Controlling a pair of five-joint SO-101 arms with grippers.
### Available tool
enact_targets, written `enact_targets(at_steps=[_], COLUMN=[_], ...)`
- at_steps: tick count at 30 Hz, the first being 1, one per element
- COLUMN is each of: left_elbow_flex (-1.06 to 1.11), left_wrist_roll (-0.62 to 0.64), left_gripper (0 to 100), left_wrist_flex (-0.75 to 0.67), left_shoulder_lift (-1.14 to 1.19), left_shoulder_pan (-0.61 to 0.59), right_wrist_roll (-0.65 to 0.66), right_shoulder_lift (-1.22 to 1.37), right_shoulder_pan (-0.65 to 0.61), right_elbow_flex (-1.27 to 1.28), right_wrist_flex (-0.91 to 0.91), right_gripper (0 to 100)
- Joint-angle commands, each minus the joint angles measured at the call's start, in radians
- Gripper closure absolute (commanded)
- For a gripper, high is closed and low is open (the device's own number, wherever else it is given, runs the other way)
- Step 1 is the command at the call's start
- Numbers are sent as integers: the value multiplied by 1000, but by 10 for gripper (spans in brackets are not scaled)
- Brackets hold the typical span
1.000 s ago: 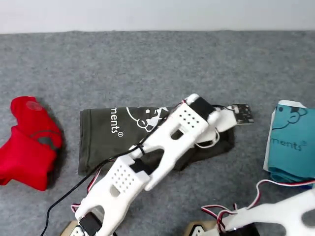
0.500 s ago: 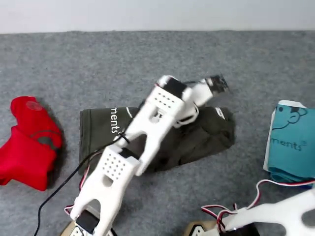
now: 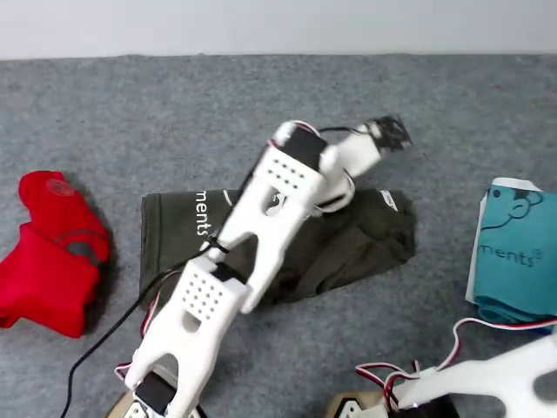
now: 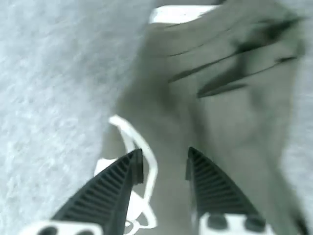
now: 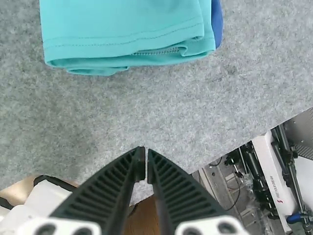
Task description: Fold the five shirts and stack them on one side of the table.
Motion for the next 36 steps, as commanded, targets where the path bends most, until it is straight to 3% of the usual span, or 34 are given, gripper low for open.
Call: enact_targets(at_steps=[1,6,14,26,36], left_elbow_flex=[125,351,473,481,414], left_wrist_roll=[8,8,3,-92,-87], left_gripper=[848,852,931,931,931], left_wrist_flex=[29,25,23,-26,3], left_shoulder_lift=[-138,-204,-204,-184,-190], left_shoulder_pan=[87,155,219,-64,-101], right_wrist_roll=[3,3,2,2,2], right_shoulder_lift=[-24,-24,-24,-24,-24], right_shoulder_pan=[5,5,2,2,2], right_elbow_flex=[-8,-5,-5,-8,-9], right_wrist_flex=[31,31,30,30,30], right_gripper=[989,989,989,989,989])
